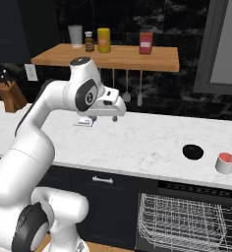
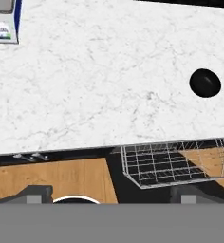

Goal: Pick up the cup and bowl from the counter, place them in the dishwasher, and close the dishwasher door.

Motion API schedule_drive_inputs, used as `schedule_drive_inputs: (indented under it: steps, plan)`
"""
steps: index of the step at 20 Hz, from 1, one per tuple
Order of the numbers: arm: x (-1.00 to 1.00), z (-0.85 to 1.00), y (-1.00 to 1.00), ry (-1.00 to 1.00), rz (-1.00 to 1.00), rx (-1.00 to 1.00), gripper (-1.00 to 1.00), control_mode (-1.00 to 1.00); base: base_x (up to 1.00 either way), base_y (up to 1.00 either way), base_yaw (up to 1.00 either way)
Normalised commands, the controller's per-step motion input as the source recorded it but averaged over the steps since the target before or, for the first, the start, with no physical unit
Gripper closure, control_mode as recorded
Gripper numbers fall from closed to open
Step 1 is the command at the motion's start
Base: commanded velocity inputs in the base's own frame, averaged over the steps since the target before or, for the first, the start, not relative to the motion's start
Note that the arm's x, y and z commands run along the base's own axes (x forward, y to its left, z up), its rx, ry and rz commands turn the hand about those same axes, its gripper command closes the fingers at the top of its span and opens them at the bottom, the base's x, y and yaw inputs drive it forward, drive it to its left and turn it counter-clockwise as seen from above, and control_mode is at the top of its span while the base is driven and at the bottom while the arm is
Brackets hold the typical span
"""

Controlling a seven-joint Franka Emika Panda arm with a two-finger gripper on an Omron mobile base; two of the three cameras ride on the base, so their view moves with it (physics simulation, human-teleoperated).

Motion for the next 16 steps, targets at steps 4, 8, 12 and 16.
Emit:
schedule_drive_inputs:
  steps: [4, 8, 12, 16]
  plan:
    - [0.03, -0.17, -1.0, 0.0, -0.25, -0.08, -1.0, -1.0, 0.0, 0.0, 0.0]
    - [0.03, -0.12, -0.97, 0.0, -0.24, -0.03, -1.0, -1.0, 0.0, 0.0, 0.0]
    - [0.0, 0.0, -0.75, 0.03, -0.18, 0.01, -1.0, -1.0, 0.0, 0.0, 0.0]
    - [0.01, 0.0, -0.8, 0.09, -0.12, 0.01, -1.0, -1.0, 0.0, 0.0, 0.0]
